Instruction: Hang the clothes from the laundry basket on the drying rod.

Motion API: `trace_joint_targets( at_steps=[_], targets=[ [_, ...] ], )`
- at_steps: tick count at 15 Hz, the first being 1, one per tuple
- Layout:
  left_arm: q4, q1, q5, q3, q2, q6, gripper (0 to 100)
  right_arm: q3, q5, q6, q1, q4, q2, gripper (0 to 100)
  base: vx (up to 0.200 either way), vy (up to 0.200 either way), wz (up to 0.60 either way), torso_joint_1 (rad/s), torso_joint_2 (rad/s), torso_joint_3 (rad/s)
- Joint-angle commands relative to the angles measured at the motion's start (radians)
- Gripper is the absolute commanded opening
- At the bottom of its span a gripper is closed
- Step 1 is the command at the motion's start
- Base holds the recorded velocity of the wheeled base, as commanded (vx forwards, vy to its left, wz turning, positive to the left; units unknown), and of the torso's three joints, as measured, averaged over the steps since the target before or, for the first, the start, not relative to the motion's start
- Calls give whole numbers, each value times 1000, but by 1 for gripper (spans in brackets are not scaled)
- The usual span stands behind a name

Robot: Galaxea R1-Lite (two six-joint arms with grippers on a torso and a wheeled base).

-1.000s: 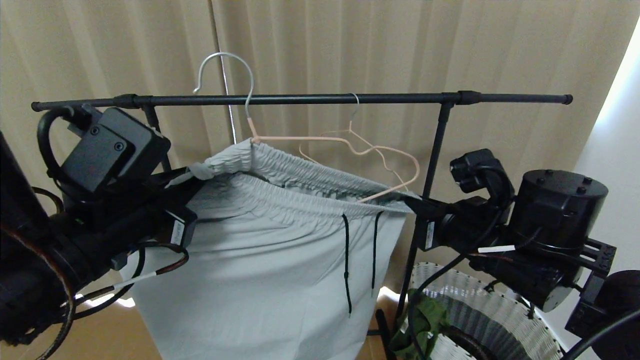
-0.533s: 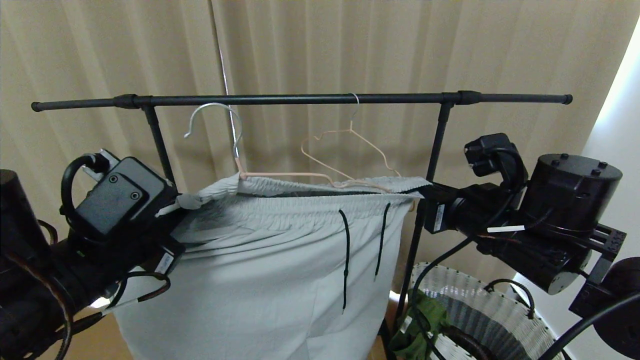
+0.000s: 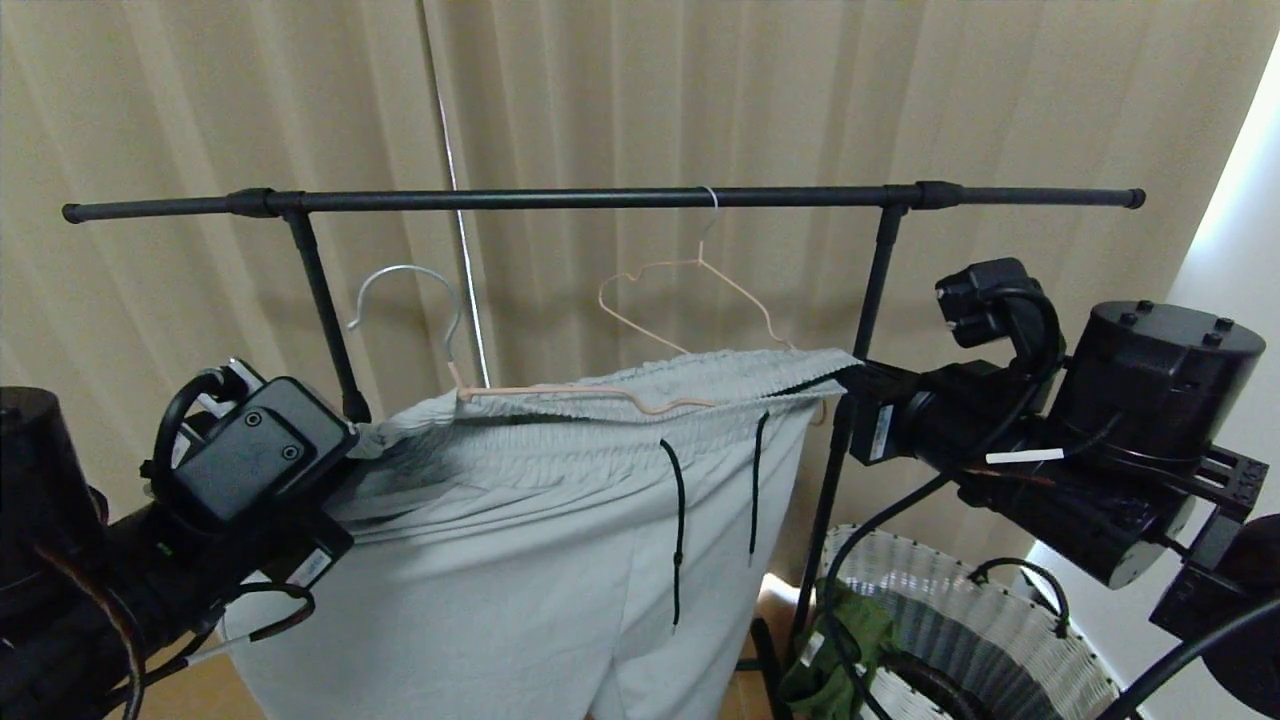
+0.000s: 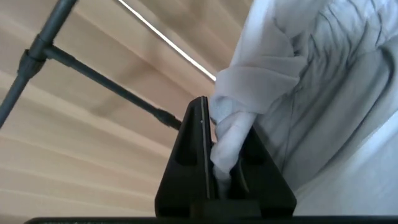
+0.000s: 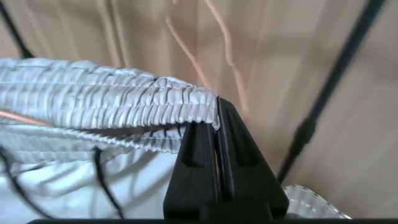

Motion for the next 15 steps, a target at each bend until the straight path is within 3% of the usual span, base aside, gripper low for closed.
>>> trace_joint_targets(
  at_steps=[1, 3, 7, 10, 11, 15],
  targets=[
    [-2, -6, -8, 0, 8, 0, 0, 2, 23, 1, 42, -4, -2, 0, 0, 0, 0, 0, 0, 0],
    [-32, -14, -69, -9, 20, 0, 0, -4, 72, 2, 115, -9, 26, 0, 0, 0, 0, 0, 0, 0],
    [-131, -62, -106, -4, 62, -9, 0, -46, 83, 2, 187, -10, 103, 0, 0, 0, 0, 0, 0, 0],
    [-146, -48, -98, -3, 77, -7, 0, -50, 81, 2, 187, -10, 104, 0, 0, 0, 0, 0, 0, 0],
    [-146, 23, -71, -6, 92, -7, 0, -33, 75, 1, 160, -9, 81, 0, 0, 0, 0, 0, 0, 0],
    [-147, 66, -12, -9, 112, -9, 0, 5, 81, -2, 124, -6, 20, 0, 0, 0, 0, 0, 0, 0]
  ],
)
